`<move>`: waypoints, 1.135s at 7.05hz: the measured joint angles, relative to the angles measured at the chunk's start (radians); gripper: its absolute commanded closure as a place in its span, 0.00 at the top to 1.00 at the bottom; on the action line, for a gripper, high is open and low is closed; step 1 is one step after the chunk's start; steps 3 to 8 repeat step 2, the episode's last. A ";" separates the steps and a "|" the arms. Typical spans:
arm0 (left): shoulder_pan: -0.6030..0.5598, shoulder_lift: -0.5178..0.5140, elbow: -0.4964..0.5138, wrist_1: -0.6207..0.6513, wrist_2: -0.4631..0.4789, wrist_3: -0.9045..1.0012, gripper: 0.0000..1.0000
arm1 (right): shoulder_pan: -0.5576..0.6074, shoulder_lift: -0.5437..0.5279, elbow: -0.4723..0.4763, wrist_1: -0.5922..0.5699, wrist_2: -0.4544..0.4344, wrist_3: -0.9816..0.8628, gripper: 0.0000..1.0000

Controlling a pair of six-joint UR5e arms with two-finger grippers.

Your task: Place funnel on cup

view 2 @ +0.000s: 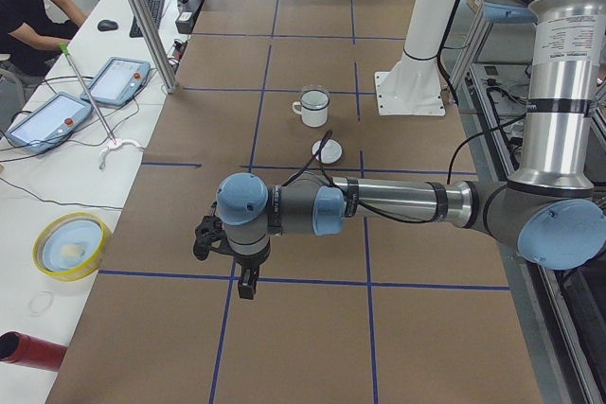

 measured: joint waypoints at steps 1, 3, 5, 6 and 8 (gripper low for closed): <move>0.000 0.000 -0.008 0.000 0.000 0.000 1.00 | 0.000 0.000 0.000 0.000 0.000 0.000 1.00; 0.000 0.000 -0.015 0.001 0.000 0.000 1.00 | 0.000 0.000 0.000 0.000 0.000 0.000 1.00; 0.000 0.000 -0.015 0.001 0.000 0.000 1.00 | 0.000 0.000 0.000 0.000 0.000 0.000 1.00; 0.000 0.000 -0.015 0.001 0.000 0.000 1.00 | 0.000 0.000 0.000 0.000 0.000 0.000 1.00; 0.000 0.000 -0.015 0.001 0.000 0.000 1.00 | 0.000 0.000 0.000 0.000 0.000 0.000 1.00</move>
